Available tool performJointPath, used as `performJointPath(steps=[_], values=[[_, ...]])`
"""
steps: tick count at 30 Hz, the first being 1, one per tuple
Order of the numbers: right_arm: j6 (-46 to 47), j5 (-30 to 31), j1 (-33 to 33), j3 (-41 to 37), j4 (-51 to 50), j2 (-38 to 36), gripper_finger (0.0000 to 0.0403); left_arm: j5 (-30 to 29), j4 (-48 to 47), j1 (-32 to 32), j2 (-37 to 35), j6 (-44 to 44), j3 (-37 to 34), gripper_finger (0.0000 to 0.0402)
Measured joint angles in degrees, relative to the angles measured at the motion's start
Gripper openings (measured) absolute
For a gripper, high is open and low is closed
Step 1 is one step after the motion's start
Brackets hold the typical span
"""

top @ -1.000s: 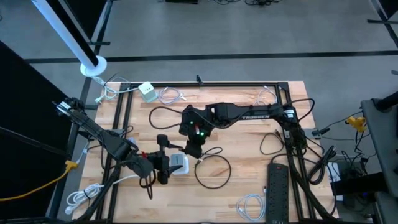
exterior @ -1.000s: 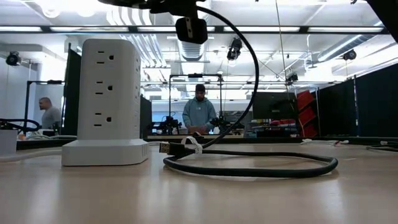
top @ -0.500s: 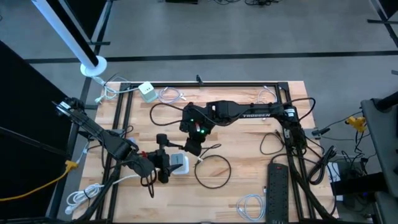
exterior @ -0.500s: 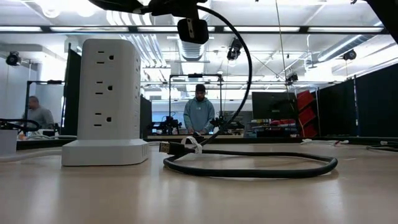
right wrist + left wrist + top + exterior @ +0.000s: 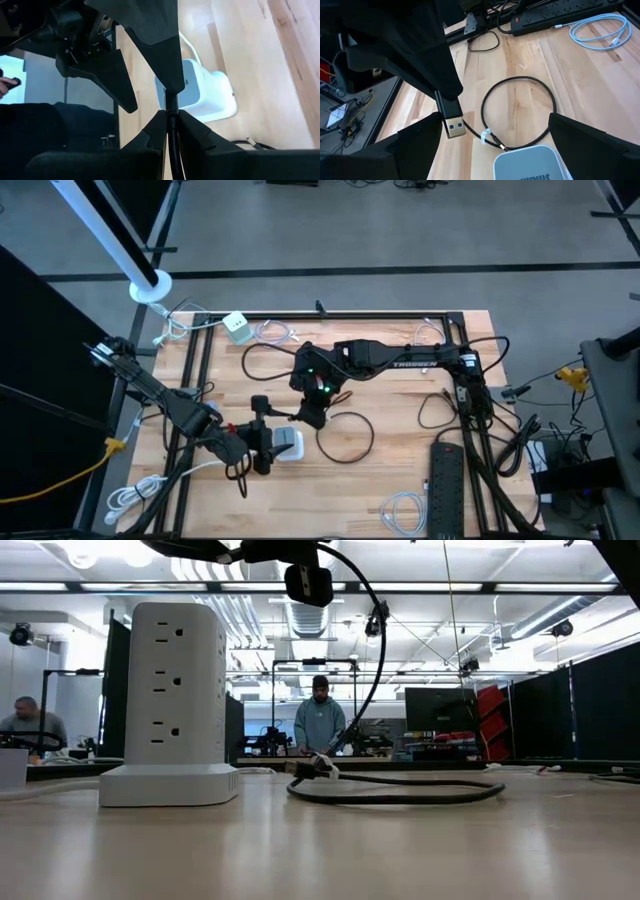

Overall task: Insert USB
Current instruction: Insert the left black USB cable into the white outlet extension

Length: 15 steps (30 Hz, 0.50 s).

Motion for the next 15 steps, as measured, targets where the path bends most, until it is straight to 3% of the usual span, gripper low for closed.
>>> performJointPath(steps=[9,15], values=[[-8.0,8.9,2.8,-0.3,0.9,-1.2,0.0019,0.2,-3.1,0.0,-0.5,-1.3,0.8,0.0351],[-10.2,13.2,5.4,-6.6,6.5,-3.5,0.0018,1.1,-9.9,-0.5,-1.7,-4.3,3.3,0.0351]])
